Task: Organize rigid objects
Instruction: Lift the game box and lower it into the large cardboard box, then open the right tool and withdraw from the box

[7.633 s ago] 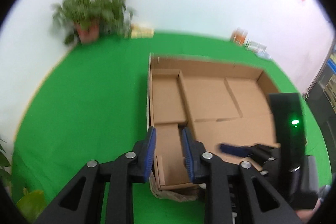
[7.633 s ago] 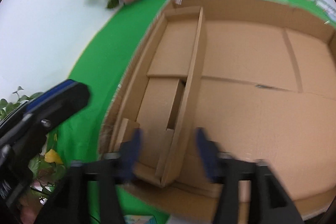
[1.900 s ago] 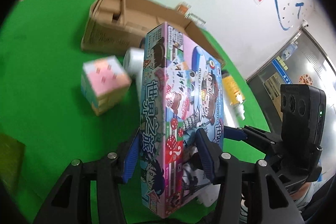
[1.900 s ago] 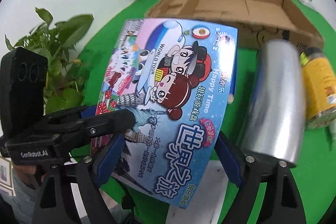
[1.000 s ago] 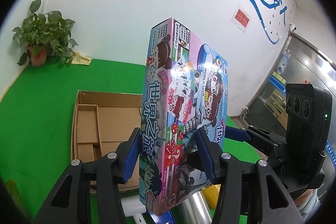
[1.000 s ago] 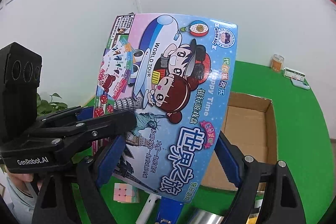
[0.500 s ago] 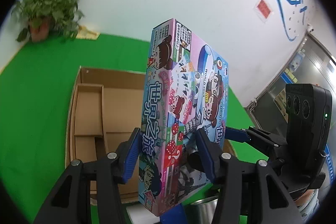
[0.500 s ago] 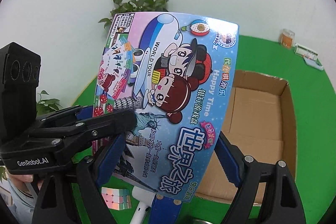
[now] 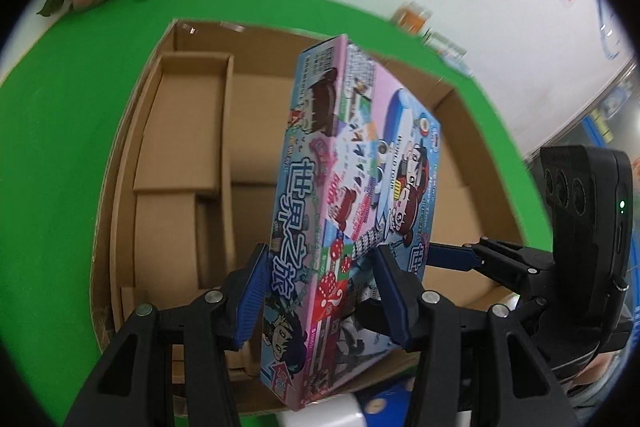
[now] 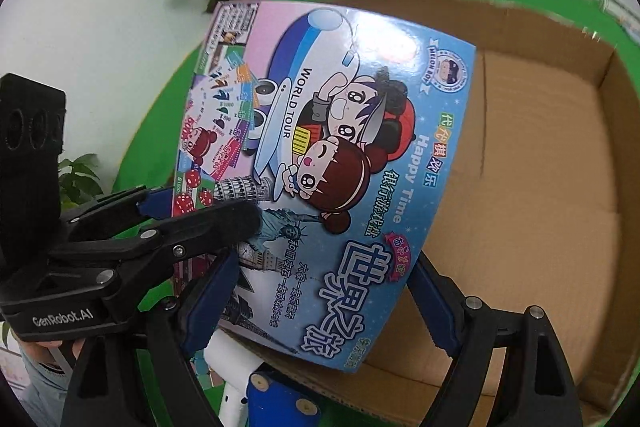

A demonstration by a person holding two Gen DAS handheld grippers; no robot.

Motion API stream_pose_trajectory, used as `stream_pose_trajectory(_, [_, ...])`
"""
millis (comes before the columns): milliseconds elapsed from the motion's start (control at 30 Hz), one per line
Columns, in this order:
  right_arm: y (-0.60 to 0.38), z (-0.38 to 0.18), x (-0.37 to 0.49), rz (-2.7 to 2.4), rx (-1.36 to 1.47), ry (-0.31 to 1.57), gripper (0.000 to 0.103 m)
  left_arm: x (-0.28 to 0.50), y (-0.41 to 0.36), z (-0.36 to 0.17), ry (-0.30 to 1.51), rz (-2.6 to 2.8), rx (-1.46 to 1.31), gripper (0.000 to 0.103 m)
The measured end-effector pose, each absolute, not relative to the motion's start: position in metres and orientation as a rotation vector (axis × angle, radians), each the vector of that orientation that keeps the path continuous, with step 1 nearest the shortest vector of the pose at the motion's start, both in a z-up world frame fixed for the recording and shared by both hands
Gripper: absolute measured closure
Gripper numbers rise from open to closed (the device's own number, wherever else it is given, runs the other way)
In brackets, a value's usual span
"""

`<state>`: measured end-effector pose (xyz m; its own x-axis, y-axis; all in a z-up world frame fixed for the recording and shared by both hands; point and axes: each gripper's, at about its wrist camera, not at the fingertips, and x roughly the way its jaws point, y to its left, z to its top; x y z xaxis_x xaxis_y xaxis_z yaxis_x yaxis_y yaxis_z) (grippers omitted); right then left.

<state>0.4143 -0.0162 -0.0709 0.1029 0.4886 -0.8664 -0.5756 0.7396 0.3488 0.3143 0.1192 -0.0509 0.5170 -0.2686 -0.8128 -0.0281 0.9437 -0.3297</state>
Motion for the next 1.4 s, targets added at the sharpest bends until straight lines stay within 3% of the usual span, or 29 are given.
stream_pose_trajectory(367, [-0.009,-0.087,0.421,0.799,-0.057,1.299,0.026,0.31,0.122,-0.058,1.092,-0.054,-0.314,0.054])
stream_pose_trajectory(433, [-0.02,-0.087,0.422,0.795,-0.057,1.293,0.032,0.307,0.124,-0.055,1.086,-0.046,-0.318,0.054])
stream_pose_trajectory(500, [-0.017,-0.093,0.42,0.749,-0.092,1.317,0.047,0.303,0.123,-0.045,1.05,-0.021,-0.274,0.054])
stream_pose_trajectory(633, [-0.015,-0.095,0.426,0.735,-0.037,1.352,0.046,0.285,0.122,-0.018,0.967,-0.081,-0.27,0.052])
stream_pose_trajectory(700, [-0.013,-0.093,0.425,0.709,-0.048,1.344,0.04,0.276,0.12,-0.011,0.936,-0.064,-0.253,0.052])
stream_pose_trajectory(867, [-0.018,-0.093,0.427,0.686,-0.01,1.365,0.037,0.274,0.118,-0.02,0.942,-0.103,-0.229,0.052])
stream_pose_trajectory(967, [-0.029,-0.098,0.421,0.683,-0.011,1.37,0.036,0.295,0.121,-0.044,0.998,-0.094,-0.239,0.057])
stream_pose_trajectory(1033, [-0.029,-0.099,0.42,0.687,-0.013,1.363,0.036,0.305,0.129,-0.057,1.039,-0.092,-0.281,0.075])
stream_pose_trajectory(1067, [-0.03,-0.102,0.42,0.691,-0.017,1.364,0.036,0.309,0.132,-0.063,1.067,-0.127,-0.326,0.079])
stream_pose_trajectory(1233, [-0.02,-0.116,0.418,0.723,-0.021,1.373,0.044,0.302,0.122,-0.064,1.058,-0.157,-0.296,0.08])
stream_pose_trajectory(1400, [-0.014,-0.112,0.409,0.732,-0.093,1.321,0.044,0.269,0.126,-0.03,0.934,-0.146,-0.261,0.08])
